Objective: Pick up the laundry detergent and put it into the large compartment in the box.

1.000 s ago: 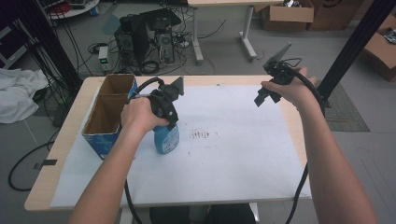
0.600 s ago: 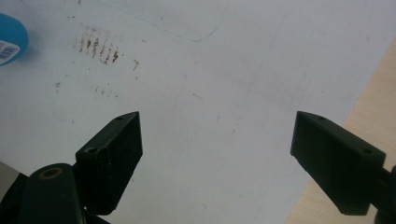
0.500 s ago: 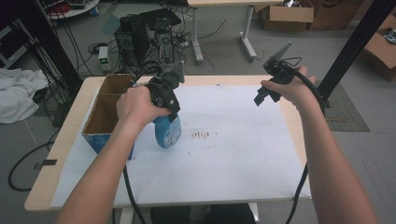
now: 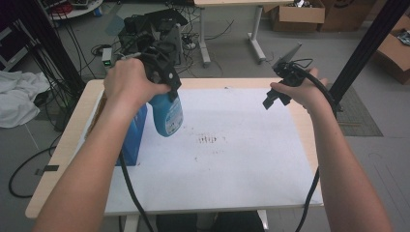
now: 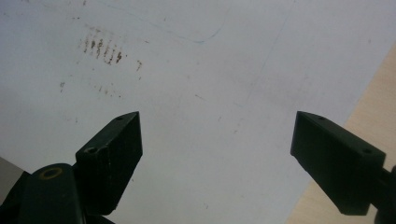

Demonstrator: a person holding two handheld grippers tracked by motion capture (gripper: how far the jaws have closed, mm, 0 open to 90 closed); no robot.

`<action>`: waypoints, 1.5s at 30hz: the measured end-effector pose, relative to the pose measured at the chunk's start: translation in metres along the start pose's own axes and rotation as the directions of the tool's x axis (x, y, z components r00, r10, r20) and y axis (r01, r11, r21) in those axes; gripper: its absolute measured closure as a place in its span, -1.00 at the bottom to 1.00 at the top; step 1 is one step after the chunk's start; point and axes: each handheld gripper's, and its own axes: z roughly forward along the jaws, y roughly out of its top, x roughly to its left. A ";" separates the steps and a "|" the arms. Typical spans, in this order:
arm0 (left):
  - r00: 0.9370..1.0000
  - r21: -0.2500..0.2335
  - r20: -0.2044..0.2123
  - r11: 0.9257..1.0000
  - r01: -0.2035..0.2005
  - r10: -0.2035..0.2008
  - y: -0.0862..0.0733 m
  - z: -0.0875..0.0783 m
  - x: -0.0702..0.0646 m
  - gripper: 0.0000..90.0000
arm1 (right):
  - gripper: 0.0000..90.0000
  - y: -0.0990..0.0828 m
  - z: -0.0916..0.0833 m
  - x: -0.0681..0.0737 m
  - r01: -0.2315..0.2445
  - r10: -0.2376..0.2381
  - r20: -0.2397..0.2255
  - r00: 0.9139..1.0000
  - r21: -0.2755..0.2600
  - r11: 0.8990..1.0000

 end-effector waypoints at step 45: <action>0.856 0.008 -0.095 0.859 0.512 -0.509 -0.058 -0.010 0.139 -0.16 | -0.63 -0.006 -0.004 -0.010 -0.008 0.008 0.007 1.000 -0.005 1.000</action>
